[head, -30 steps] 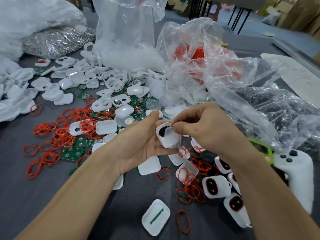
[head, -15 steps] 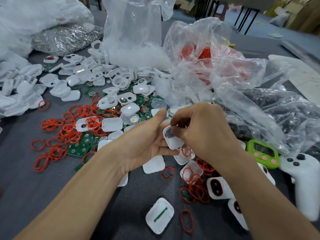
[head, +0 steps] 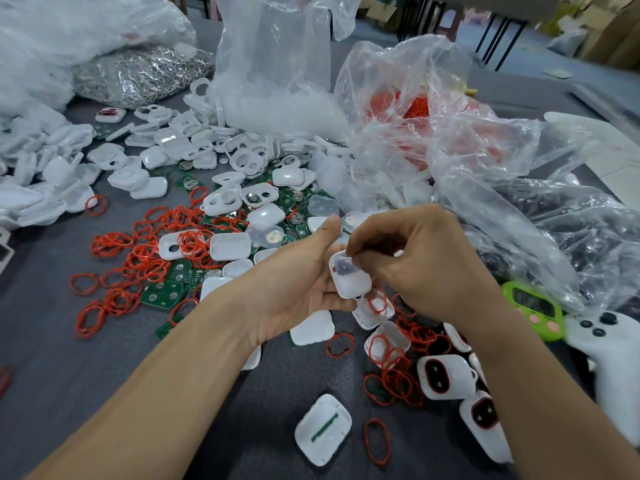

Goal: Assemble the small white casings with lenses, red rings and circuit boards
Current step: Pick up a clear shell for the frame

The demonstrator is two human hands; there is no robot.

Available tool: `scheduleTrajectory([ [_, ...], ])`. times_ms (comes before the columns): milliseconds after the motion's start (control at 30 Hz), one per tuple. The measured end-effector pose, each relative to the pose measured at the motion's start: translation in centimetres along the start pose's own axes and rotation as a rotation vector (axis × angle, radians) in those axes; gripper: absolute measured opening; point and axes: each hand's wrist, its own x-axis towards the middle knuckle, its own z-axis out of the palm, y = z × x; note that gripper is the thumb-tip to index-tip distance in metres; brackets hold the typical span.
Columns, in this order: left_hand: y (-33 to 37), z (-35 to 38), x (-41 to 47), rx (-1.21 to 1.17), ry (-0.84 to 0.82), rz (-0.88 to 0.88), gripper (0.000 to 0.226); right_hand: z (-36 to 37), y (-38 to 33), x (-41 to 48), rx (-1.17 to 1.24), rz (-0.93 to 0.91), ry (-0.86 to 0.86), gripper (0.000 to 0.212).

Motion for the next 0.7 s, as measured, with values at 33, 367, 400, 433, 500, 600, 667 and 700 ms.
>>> scheduleTrajectory([
  [33,0.0,0.0,0.0,0.011,0.004,0.0,0.075,0.0,0.0,0.1,0.014,0.013,-0.023,0.03],
  [367,0.1,0.1,-0.2,0.031,-0.009,0.024,0.073,1.5,0.1,0.2,0.045,0.061,0.074,0.026],
  [400,0.1,0.0,-0.2,0.029,-0.016,0.028,0.073,1.6,0.2,0.2,0.047,0.06,0.089,0.027],
  [433,0.1,0.0,-0.3,0.026,-0.027,0.034,0.073,1.5,0.3,0.2,0.056,0.065,0.104,0.028],
  [500,0.1,-0.1,-0.3,0.012,-0.058,0.041,0.076,1.3,0.4,0.2,0.101,0.09,0.131,0.028],
  [600,0.1,-0.2,-0.2,0.011,-0.096,0.049,0.081,1.0,0.4,0.2,0.129,0.127,0.145,0.027],
  [667,-0.1,-0.2,-0.1,0.032,-0.108,0.057,0.084,1.2,0.2,0.0,0.094,0.145,0.159,0.022],
  [700,-0.1,-0.2,0.0,0.038,-0.115,0.062,0.084,1.4,0.1,0.0,0.064,0.147,0.176,0.019],
])
